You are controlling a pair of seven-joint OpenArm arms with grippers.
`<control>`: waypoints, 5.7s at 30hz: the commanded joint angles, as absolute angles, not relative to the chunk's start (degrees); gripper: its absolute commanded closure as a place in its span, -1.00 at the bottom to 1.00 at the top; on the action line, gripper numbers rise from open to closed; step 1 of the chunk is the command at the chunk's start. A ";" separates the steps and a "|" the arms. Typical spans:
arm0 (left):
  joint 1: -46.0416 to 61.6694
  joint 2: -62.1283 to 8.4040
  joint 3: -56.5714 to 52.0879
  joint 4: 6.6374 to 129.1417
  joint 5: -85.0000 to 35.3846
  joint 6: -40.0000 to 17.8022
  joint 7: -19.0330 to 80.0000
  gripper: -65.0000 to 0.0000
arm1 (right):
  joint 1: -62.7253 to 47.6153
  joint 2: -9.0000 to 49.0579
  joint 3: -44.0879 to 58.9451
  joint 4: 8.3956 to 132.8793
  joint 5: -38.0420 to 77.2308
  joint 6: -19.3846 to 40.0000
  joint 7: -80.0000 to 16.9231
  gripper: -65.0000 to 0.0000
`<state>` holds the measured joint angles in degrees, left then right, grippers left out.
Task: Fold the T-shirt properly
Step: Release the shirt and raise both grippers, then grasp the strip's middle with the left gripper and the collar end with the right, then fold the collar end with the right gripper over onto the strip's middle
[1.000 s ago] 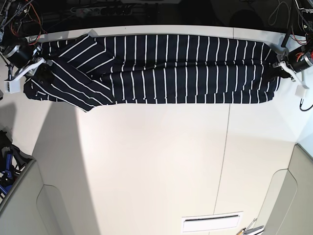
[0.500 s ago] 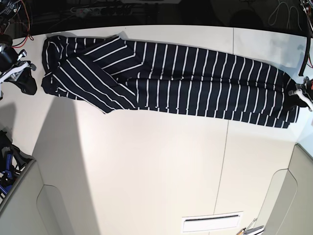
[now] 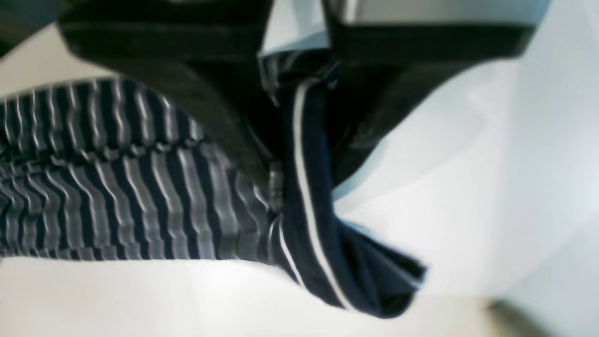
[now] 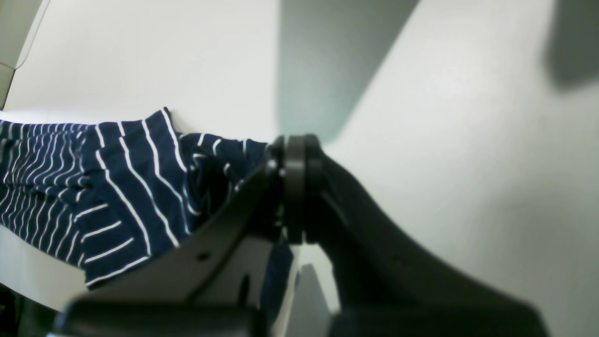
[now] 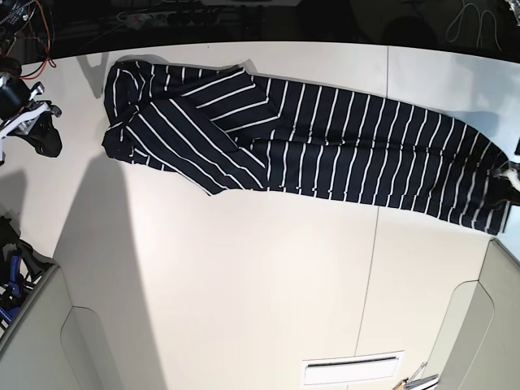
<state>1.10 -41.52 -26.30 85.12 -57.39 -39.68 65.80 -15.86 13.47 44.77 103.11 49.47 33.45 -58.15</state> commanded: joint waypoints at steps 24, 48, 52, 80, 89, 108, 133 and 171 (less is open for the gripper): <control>10.33 -20.97 -4.08 112.68 -56.38 -40.00 62.74 1.00 | -15.59 14.39 45.15 103.98 49.87 33.87 -56.97 1.00; 10.81 -13.04 -2.15 112.51 -54.61 -40.00 59.99 -0.07 | -16.05 14.06 36.32 95.88 51.64 33.19 -59.20 -0.17; 10.81 -13.04 -2.15 112.51 -54.57 -40.00 60.01 -0.07 | -16.03 13.91 33.80 91.77 53.41 33.28 -59.33 -0.17; 10.81 -13.39 -2.76 112.53 -52.66 -40.00 60.07 -0.07 | -16.27 12.47 34.06 91.44 57.49 33.87 -66.50 -0.17; 10.81 -13.34 -2.74 112.53 -52.80 -40.00 59.92 -0.07 | -17.69 14.22 33.89 91.42 59.51 34.52 -67.57 -0.18; 10.83 -13.34 -2.74 112.53 -52.69 -40.00 59.79 -0.07 | -17.63 10.90 27.92 91.42 58.94 34.50 -64.71 -0.38; 10.81 -13.34 -2.76 112.53 -52.88 -40.00 59.35 -0.07 | -13.04 8.05 27.73 91.42 49.30 33.71 -55.96 0.98; 16.84 -13.30 -12.32 97.76 -48.73 -40.00 56.36 0.27 | 0.21 19.59 38.33 92.90 63.29 34.79 -66.46 1.00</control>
